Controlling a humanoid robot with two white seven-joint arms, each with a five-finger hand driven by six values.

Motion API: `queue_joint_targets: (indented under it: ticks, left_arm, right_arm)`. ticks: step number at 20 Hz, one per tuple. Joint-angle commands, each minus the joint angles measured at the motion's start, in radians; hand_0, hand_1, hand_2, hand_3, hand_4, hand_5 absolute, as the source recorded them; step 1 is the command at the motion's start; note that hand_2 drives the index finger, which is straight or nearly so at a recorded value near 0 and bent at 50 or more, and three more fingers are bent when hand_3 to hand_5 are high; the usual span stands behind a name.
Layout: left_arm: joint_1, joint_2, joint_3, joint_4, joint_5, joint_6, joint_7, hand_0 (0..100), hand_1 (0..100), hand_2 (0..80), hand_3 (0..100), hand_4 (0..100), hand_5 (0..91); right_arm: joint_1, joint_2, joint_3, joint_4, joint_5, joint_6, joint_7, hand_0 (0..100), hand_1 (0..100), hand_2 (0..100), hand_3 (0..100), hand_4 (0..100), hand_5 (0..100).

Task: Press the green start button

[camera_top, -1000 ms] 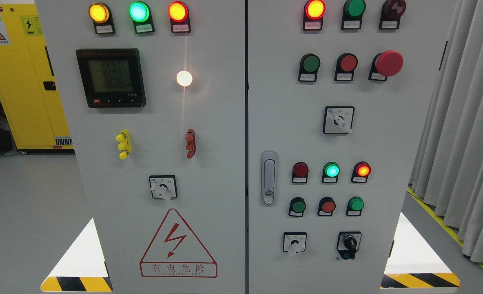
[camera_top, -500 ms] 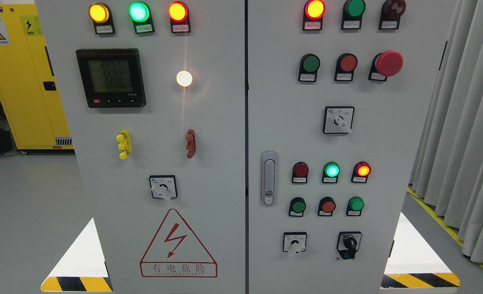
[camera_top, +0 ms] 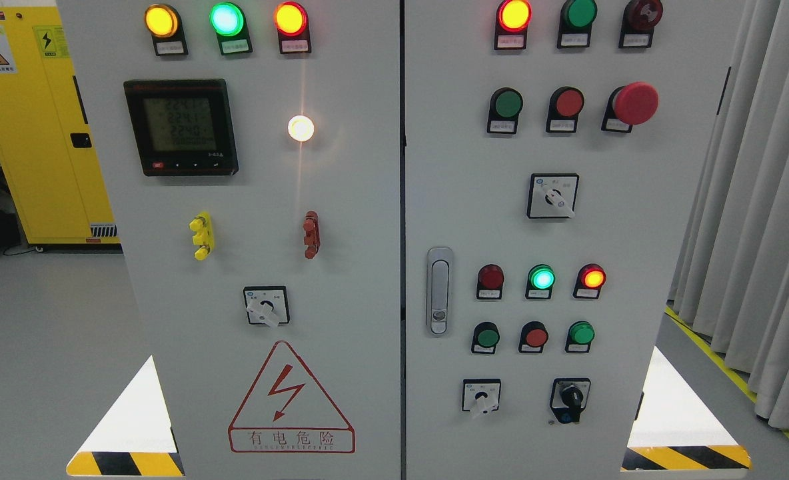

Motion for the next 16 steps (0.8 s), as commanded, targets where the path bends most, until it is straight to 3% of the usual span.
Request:
queue_joint_targets:
  ticks: [1,6,7,11,16]
  left_arm:
    - [-0.029,-0.010,-0.002,-0.028,0.000,0.000,0.000,12,56,0.0,0,0,0.0]
    - [-0.029,-0.011,-0.002,-0.028,0.000,0.000,0.000,12,56,0.0,0,0,0.0]
    - [-0.028,-0.011,0.000,-0.028,0.000,0.000,0.000,12,56,0.0,0,0,0.0]
    - [-0.028,-0.011,0.000,-0.028,0.000,0.000,0.000,12,56,0.0,0,0,0.0]
    - [-0.028,-0.010,0.000,-0.028,0.000,0.000,0.000,12,56,0.0,0,0,0.0]
  right_arm:
    - [-0.074,-0.025,0.004,-0.225,0.207,-0.032,-0.068,15,64,1,81,84,79]
    - [-0.117,-0.027,-0.012,-0.294,0.284,-0.032,-0.087,17,66,2,82,86,84]
    - [-0.118,-0.030,-0.017,-0.310,0.297,-0.032,-0.090,12,66,3,82,84,90]
    - [-0.138,-0.056,-0.017,-0.347,0.347,-0.032,-0.090,10,66,5,83,84,93]
    - [-0.202,-0.059,-0.017,-0.357,0.387,-0.030,-0.082,17,67,4,84,85,95]
